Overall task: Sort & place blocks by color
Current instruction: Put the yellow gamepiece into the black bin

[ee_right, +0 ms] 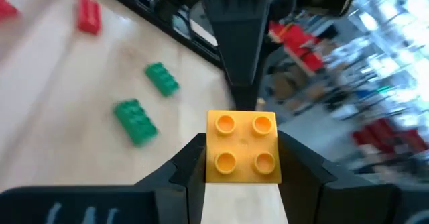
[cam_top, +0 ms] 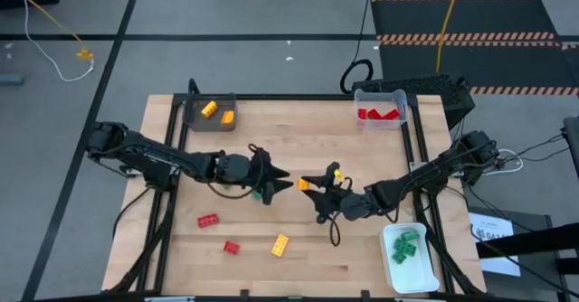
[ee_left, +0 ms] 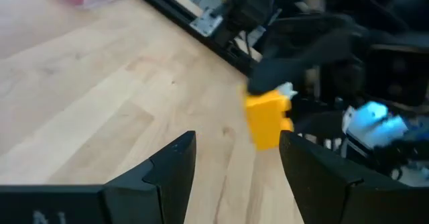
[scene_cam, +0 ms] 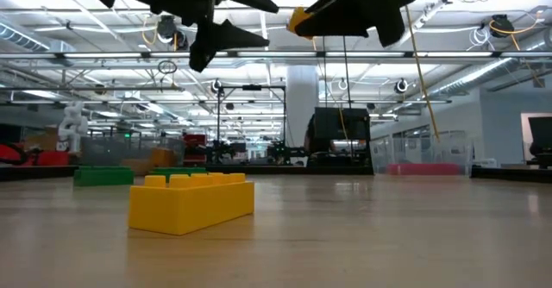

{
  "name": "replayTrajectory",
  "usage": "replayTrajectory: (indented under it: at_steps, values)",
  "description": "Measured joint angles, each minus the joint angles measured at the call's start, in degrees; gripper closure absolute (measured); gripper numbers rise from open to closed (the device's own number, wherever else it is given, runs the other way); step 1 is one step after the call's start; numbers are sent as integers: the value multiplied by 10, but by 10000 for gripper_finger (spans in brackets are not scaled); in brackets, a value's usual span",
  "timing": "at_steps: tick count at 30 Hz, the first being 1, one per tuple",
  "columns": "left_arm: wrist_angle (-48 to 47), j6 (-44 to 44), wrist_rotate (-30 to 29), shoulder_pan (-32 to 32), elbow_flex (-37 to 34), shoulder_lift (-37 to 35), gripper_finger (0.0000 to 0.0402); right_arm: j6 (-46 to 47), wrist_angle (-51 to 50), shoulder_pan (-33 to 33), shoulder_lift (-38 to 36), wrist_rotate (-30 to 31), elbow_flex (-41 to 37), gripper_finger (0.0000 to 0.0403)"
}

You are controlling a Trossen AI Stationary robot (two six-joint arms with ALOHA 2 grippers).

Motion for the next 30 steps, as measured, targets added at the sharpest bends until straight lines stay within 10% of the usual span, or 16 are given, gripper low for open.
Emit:
replayTrajectory:
  at_steps: [30]
  values:
    - [134, -6, -12, 2, 0, 55, 186, -5, 11, -14, -1, 2, 0, 279]
